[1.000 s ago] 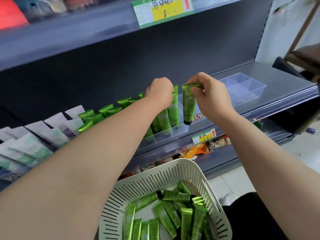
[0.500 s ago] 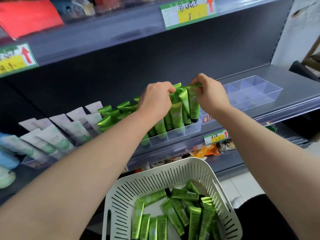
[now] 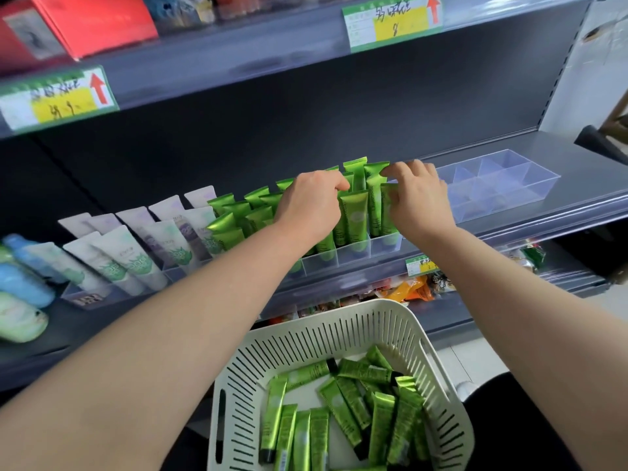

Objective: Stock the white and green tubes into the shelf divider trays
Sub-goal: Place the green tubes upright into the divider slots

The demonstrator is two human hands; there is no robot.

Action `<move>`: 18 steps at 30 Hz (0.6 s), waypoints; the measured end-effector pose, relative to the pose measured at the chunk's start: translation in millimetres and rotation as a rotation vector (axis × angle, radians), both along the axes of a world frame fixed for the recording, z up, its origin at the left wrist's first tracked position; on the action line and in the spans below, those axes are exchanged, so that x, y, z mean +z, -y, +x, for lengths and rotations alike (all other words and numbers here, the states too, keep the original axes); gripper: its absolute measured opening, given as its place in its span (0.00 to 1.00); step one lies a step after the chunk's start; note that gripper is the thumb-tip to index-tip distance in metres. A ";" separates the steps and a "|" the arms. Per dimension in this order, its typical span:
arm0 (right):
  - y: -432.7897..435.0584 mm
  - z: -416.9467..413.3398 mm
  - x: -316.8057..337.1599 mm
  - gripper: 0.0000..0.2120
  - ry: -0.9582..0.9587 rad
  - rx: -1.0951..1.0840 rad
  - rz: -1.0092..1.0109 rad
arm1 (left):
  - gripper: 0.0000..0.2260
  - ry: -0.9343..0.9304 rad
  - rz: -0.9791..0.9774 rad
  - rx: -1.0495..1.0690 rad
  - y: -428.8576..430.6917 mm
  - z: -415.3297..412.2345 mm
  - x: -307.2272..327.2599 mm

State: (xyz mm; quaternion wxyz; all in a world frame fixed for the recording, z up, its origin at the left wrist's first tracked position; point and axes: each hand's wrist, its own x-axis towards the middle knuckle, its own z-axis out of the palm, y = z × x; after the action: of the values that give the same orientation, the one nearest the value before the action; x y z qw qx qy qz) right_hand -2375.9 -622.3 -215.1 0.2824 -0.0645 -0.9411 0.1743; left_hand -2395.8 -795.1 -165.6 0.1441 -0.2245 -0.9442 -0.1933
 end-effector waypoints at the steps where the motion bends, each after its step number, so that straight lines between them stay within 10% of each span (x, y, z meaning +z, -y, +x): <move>1: 3.4 5.2 1.2 0.18 -0.036 0.004 0.036 | 0.18 0.000 0.004 -0.004 1.5 2.3 -0.9; 18: 66.3 60.2 -61.5 0.29 0.367 0.137 0.320 | 0.29 0.234 -0.200 0.199 115.1 79.3 -99.1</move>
State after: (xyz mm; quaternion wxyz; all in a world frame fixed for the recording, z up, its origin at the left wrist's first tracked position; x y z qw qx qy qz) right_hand -2315.6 -688.6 -276.6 0.1009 0.0145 -0.9944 0.0273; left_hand -2316.5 -910.2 -264.7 0.0287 -0.1194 -0.9865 -0.1083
